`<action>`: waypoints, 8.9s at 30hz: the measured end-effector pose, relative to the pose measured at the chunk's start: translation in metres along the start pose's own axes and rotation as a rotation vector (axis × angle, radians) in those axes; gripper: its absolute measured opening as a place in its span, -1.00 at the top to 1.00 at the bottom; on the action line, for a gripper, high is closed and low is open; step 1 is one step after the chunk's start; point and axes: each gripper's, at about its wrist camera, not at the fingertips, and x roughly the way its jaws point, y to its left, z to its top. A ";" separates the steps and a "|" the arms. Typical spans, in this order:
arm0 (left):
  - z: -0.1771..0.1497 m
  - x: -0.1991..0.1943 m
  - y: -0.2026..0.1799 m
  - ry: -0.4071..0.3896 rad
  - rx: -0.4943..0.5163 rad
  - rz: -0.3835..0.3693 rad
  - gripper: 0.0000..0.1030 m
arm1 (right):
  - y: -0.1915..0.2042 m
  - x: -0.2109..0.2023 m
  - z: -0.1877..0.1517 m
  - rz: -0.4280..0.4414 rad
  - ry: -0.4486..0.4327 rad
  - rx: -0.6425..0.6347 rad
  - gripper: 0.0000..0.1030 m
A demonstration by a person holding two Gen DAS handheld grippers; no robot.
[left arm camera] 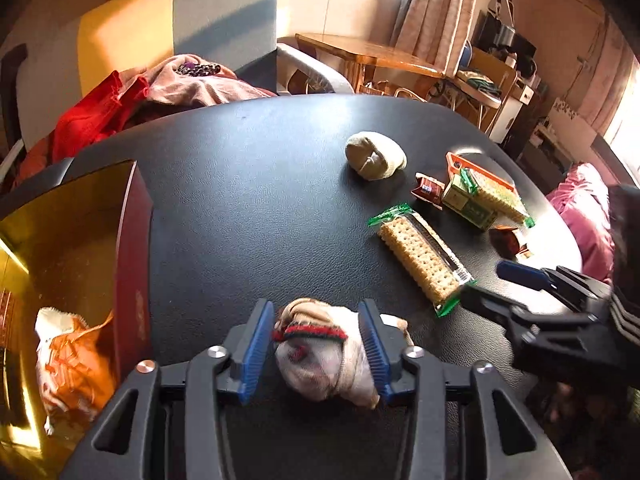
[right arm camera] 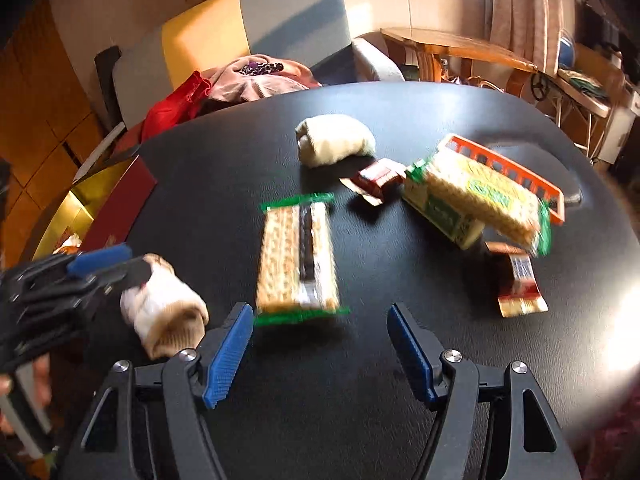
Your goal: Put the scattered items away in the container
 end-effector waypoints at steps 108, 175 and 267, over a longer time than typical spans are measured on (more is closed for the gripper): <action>-0.033 -0.088 0.033 -0.172 -0.067 0.022 0.29 | 0.069 -0.036 -0.021 0.112 -0.101 0.053 0.06; -0.025 -0.089 0.038 -0.111 -0.031 0.004 -0.01 | -0.058 -0.054 -0.026 0.018 -0.146 0.426 -0.31; 0.005 0.055 -0.054 0.144 0.165 0.022 -0.04 | -0.090 -0.026 0.033 -0.104 -0.135 0.089 -0.23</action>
